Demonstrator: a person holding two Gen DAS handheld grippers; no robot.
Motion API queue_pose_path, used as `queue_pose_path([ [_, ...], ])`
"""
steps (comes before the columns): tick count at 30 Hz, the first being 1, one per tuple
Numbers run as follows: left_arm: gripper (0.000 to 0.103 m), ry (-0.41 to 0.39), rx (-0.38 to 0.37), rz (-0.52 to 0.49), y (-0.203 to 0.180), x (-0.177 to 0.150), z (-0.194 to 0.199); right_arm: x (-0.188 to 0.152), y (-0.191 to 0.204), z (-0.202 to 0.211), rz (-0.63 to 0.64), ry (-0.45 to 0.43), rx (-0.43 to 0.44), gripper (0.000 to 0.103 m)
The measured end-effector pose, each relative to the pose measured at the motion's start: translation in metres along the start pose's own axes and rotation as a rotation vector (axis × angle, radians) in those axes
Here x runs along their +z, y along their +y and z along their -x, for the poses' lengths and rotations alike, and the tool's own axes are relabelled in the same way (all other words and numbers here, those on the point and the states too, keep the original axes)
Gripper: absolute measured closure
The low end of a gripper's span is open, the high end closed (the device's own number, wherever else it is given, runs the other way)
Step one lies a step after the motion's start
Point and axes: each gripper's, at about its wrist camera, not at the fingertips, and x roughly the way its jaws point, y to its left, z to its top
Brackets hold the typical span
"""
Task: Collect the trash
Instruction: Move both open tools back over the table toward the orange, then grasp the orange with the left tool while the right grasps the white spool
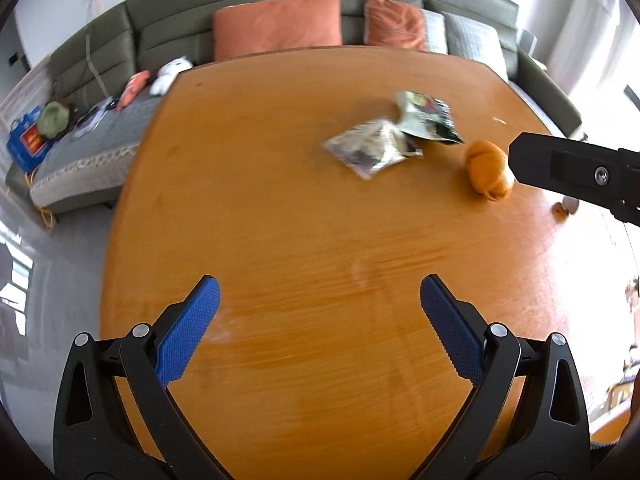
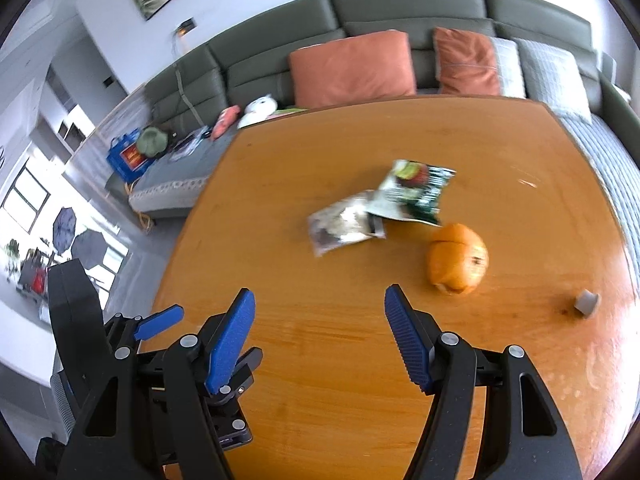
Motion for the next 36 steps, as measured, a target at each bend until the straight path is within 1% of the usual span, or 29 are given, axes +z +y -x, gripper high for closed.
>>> queue_pose_path([
  [9,0.006,0.015,-0.041,-0.059,-0.061,0.02,-0.019,-0.005,-0.083,0.017,-0.127,-0.01,-0.064,0.035],
  [18,0.006,0.047,-0.072,-0.108,-0.108,0.036,-0.041,-0.016,-0.169,0.02,-0.264,0.018,-0.149,0.035],
  [24,0.006,0.067,-0.101,-0.131,-0.132,0.051,-0.057,-0.027,-0.211,0.013,-0.332,0.046,-0.221,0.035],
  [27,0.006,0.076,-0.112,-0.152,-0.145,0.057,-0.066,-0.029,-0.224,0.005,-0.36,0.058,-0.254,0.035],
  [30,0.006,0.09,-0.12,-0.177,-0.157,0.062,-0.076,-0.03,-0.236,-0.007,-0.385,0.076,-0.282,0.041],
  [33,0.006,0.1,-0.124,-0.197,-0.167,0.067,-0.085,-0.03,-0.247,-0.02,-0.408,0.098,-0.291,0.052],
  [34,0.006,0.102,-0.126,-0.2,-0.169,0.069,-0.087,-0.029,-0.249,-0.022,-0.411,0.102,-0.291,0.053],
  [36,0.006,0.108,-0.133,-0.197,-0.17,0.071,-0.092,-0.026,-0.252,-0.027,-0.41,0.103,-0.296,0.066],
])
